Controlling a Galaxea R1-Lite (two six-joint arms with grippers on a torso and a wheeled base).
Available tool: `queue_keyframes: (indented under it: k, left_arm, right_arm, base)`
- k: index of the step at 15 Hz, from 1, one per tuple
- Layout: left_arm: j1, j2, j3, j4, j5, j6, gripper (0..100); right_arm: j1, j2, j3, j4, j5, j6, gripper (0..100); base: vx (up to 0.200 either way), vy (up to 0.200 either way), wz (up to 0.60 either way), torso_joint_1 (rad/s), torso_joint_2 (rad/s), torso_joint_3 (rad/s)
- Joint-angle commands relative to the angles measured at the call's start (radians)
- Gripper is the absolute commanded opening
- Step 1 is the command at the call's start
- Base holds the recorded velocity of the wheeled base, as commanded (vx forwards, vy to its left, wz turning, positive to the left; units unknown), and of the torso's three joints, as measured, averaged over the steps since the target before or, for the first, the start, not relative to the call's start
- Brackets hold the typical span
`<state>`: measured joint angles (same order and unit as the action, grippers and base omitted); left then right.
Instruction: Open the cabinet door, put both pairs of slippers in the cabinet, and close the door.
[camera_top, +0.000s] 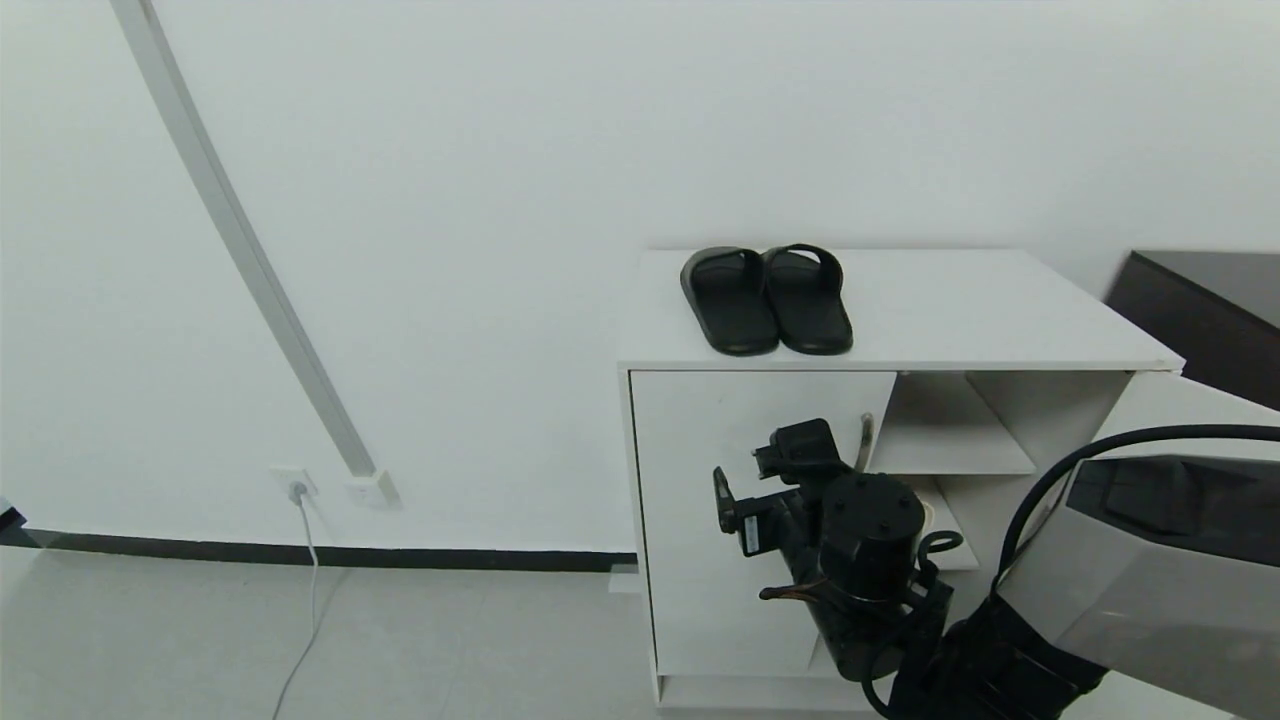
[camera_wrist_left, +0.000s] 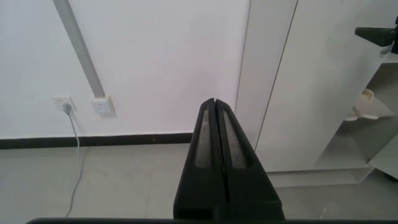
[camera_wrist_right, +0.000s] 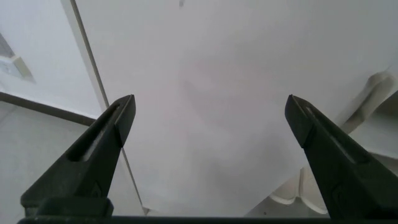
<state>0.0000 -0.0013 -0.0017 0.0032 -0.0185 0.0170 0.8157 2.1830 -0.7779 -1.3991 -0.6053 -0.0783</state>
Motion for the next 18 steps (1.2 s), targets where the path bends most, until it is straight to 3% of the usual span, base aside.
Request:
queue_keyframes:
  k: [1,9,14,16,18]
  left_arm:
    - [0.000,0.001,0.000,0.000,0.000,0.000,0]
    - [0.000,0.001,0.000,0.000,0.000,0.000,0]
    - [0.000,0.001,0.000,0.000,0.000,0.000,0]
    - [0.000,0.001,0.000,0.000,0.000,0.000,0]
    - [0.000,0.001,0.000,0.000,0.000,0.001,0]
  right_arm:
    - [0.000,0.001,0.000,0.000,-0.001,0.000,100]
    - [0.000,0.000,0.025,-0.057,0.007,-0.020,100]
    - [-0.006,-0.008,0.022,-0.093,0.015,-0.101,100]
    - [-0.020,-0.035,-0.034,-0.057,0.013,-0.115,100]
    - [-0.036,-0.068,-0.100,0.077,0.013,-0.077,100]
  base:
    - [0.000,0.000,0.00,0.227,-0.52,-0.315]
    - [0.000,0.000,0.00,0.239,-0.56,-0.316]
    - [0.000,0.000,0.00,0.027,-0.05,-0.032]
    - [0.000,0.000,0.00,0.000,0.00,0.000]
    - [0.000,0.000,0.00,0.000,0.00,0.000]
